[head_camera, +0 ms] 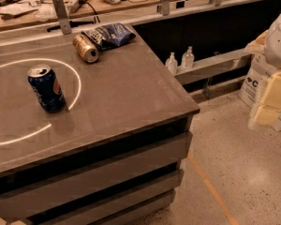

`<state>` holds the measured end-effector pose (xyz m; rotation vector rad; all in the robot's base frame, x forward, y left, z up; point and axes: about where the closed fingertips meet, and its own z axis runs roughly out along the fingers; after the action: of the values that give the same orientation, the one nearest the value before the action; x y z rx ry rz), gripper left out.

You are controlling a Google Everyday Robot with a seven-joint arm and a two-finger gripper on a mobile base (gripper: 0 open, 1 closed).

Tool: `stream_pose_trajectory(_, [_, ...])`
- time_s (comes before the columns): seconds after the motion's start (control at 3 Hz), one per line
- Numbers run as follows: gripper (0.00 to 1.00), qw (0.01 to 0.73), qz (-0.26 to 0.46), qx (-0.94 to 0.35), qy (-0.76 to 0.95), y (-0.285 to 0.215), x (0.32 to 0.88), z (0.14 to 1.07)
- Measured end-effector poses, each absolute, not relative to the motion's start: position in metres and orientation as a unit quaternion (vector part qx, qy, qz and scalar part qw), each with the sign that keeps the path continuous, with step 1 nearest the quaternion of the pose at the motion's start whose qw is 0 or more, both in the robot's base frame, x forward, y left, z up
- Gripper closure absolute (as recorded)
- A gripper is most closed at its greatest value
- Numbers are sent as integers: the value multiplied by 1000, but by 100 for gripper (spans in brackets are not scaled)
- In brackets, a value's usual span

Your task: Pick pepsi can

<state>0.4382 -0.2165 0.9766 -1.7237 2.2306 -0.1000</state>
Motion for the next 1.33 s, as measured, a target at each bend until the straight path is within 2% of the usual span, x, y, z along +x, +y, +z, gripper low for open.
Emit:
stream_pose_trajectory(0.33, [0, 163, -32, -602, 781, -216, 438, 977])
stream_pose_trajectory(0.67, [0, 198, 5, -592, 781, -201, 440, 972])
stream_pose_trajectory(1.0, [0, 260, 56, -594, 760, -176, 440, 971])
stream_pose_trajectory(1.33, [0, 344, 148, -585, 719, -115, 442, 967])
